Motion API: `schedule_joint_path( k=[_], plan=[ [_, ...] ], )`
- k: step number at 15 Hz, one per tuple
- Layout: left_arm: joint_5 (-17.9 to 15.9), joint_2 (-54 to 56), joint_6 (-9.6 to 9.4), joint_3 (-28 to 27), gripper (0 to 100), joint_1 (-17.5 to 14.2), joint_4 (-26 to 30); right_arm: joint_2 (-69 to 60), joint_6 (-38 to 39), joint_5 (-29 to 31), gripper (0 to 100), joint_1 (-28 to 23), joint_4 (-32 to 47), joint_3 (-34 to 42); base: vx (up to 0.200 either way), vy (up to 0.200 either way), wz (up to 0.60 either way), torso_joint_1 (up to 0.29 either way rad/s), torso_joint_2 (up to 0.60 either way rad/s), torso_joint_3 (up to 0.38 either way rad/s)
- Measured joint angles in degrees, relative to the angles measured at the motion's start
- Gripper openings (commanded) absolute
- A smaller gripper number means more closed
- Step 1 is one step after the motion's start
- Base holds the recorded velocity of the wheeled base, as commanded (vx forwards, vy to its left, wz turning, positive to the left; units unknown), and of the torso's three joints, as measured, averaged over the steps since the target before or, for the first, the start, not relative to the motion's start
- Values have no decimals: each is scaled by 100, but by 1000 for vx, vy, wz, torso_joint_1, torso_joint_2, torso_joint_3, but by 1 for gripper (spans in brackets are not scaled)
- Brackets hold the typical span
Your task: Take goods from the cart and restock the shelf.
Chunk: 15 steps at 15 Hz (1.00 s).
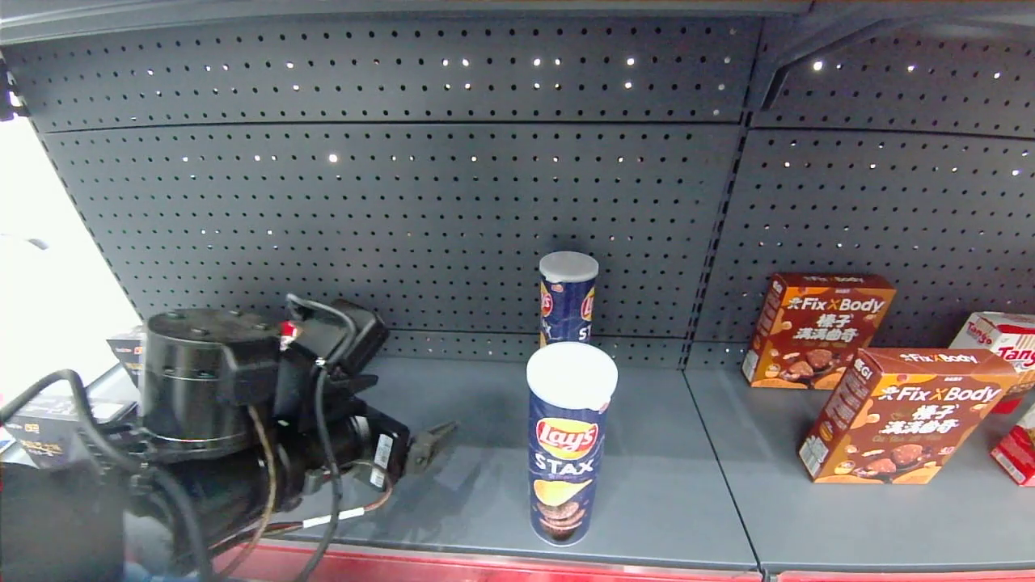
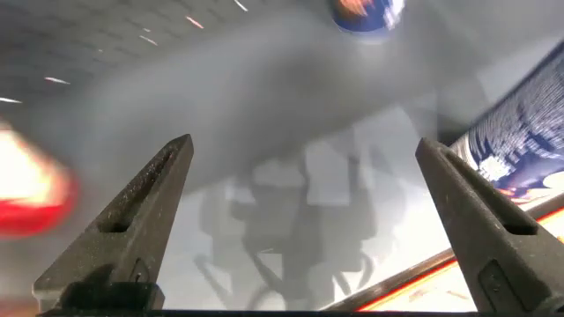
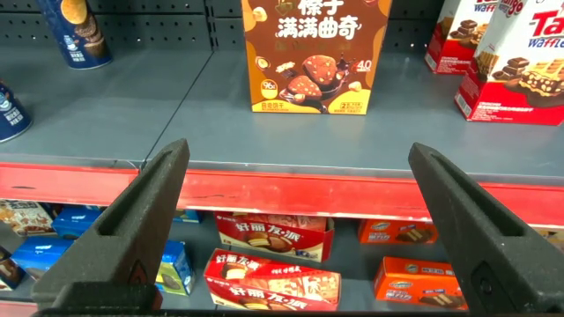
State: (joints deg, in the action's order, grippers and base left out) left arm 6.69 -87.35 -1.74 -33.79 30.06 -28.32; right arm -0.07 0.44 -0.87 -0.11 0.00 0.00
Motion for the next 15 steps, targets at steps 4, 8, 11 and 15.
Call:
schedule_joint_path(
  k=[4, 8, 11, 15],
  plan=[
    [15, 1810, -115, 160, 100, -516, 1242, 0, 0, 2, 100, 4, 0, 0, 0, 0, 0, 0, 0, 0],
    [44, 4074, 236, 1007, 100, -1425, 1893, 0, 5, 0, 100, 0, 0, 0, 0, 0, 0, 0, 0, 0],
    [44, 5742, 360, 2415, 100, -1888, 2058, 0, 0, 0, 100, 1, 0, 0, 0, 0, 0, 0, 0, 0],
    [-427, 7377, 371, 3267, 100, -2510, 2545, 0, 0, 0, 100, 4, 0, 0, 0, 0, 0, 0, 0, 0]
  ],
)
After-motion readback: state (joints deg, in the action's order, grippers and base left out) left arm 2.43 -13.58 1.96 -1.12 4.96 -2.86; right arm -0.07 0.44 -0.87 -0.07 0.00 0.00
